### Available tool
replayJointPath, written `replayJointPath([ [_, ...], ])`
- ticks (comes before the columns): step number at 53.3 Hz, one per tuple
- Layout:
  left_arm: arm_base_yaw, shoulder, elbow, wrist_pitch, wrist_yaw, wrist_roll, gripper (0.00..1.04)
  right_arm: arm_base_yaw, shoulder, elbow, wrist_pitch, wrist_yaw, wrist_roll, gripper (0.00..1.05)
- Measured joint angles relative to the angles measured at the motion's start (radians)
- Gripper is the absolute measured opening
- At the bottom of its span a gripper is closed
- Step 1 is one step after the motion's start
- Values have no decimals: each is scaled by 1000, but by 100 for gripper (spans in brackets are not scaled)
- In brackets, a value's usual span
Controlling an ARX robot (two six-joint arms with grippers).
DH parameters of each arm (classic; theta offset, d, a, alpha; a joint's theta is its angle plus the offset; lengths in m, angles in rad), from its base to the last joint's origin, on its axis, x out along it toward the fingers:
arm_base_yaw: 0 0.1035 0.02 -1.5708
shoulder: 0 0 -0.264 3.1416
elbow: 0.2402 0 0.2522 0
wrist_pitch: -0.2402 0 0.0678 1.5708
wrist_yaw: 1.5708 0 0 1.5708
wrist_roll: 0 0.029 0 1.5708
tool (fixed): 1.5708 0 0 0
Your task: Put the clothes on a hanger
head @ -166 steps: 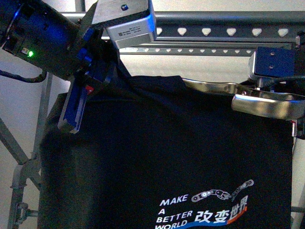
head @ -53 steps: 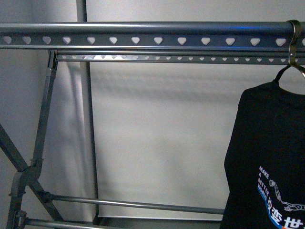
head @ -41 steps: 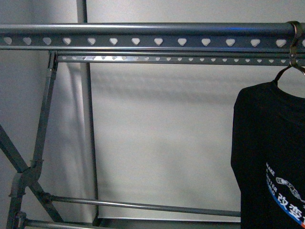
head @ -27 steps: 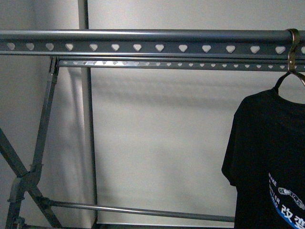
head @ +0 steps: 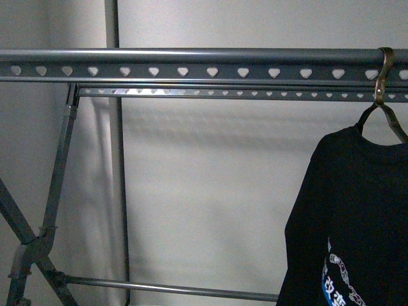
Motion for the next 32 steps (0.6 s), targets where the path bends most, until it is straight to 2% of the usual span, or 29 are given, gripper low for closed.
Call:
replayJointPath([
  [26, 0, -175, 0, -172, 2, 0, 4, 0, -48, -57, 11, 2, 0, 2],
  [32, 0, -202, 0, -199, 2, 0, 4, 0, -51, -60, 11, 2, -1, 22],
])
